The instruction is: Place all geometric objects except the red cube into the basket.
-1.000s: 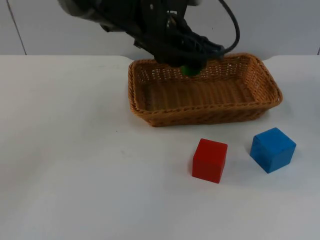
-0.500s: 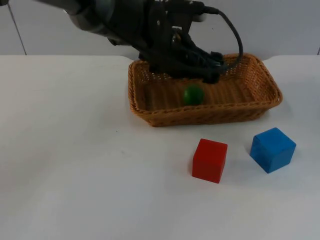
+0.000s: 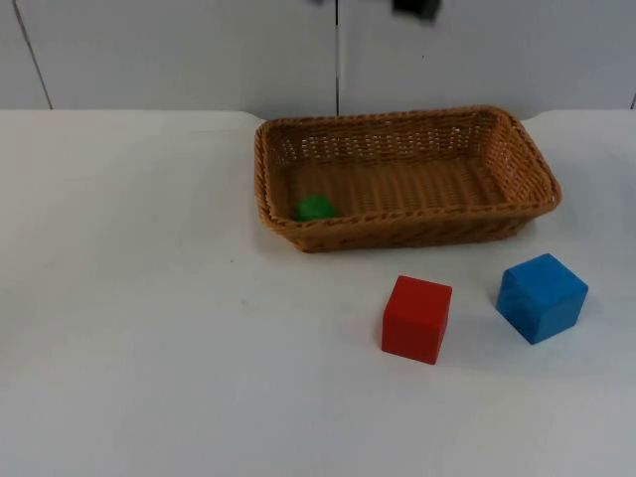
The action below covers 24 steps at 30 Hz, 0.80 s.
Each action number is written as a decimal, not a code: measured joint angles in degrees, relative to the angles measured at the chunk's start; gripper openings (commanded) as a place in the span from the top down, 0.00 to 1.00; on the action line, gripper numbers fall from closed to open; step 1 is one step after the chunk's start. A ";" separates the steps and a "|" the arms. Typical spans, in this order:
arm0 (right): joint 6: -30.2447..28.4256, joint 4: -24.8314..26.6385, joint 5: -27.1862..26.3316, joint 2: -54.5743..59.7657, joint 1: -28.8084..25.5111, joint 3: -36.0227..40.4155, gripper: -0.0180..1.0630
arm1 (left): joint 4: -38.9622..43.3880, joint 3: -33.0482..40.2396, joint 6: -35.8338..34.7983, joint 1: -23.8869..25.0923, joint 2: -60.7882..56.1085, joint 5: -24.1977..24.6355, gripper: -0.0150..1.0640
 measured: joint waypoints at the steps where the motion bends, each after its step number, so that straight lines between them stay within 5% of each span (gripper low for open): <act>1: -1.20 1.45 0.60 0.00 0.00 0.00 0.02 | 0.26 0.80 -0.97 1.24 -3.11 -0.24 0.03; 7: -11.31 13.12 5.40 0.50 0.11 1.43 0.02 | 2.13 9.75 -3.56 10.13 -18.12 -0.07 0.03; 12: -12.50 14.58 5.76 3.99 5.95 5.70 0.02 | 4.74 18.18 -5.20 16.30 -27.02 1.55 0.03; 15: -11.01 13.87 4.34 7.04 10.69 7.90 0.02 | 5.52 21.58 -5.52 18.99 -30.69 2.92 0.03; 18: -3.36 7.35 -0.52 12.88 18.23 9.74 0.02 | 5.87 25.62 -5.74 22.68 -34.62 4.10 0.03; 24: 5.72 0.24 -7.76 24.45 20.75 10.11 0.02 | 6.40 27.90 -5.87 24.65 -37.19 4.57 0.03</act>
